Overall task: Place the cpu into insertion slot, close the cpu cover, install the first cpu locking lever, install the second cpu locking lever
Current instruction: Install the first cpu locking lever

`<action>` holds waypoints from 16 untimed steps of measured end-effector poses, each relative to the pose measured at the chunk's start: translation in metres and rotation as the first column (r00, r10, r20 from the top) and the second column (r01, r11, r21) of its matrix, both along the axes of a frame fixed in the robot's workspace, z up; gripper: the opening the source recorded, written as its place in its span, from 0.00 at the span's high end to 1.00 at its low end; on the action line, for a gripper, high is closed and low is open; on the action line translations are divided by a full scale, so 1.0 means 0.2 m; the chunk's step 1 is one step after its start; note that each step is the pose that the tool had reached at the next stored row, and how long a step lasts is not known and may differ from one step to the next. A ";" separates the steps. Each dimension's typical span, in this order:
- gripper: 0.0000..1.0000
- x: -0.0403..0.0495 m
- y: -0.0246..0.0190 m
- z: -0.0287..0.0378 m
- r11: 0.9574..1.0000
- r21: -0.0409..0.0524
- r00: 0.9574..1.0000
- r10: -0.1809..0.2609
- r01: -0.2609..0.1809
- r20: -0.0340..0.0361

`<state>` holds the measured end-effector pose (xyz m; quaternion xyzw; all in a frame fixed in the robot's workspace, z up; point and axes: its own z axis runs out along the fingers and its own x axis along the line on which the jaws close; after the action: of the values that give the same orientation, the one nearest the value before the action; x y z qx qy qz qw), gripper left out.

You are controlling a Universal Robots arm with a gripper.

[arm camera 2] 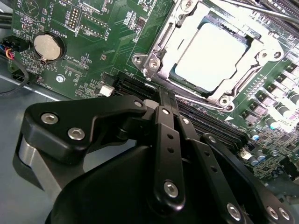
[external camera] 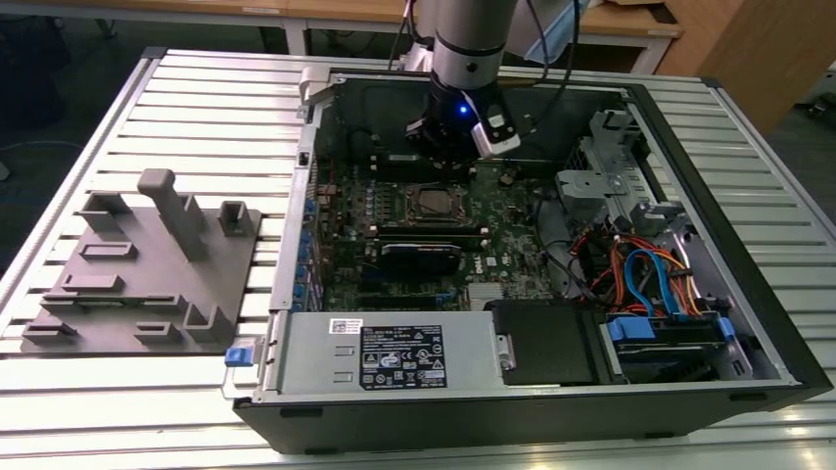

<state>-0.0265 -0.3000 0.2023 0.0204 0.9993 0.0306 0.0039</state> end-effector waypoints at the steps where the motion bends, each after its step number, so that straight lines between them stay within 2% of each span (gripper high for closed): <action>1: 0.90 0.000 0.000 -0.001 1.000 0.000 1.000 0.000 0.000 0.000; 16: 0.90 0.006 0.000 -0.001 1.000 0.000 1.000 0.000 0.000 0.000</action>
<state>-0.0254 -0.3000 0.2021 0.0204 0.9993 0.0305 0.0038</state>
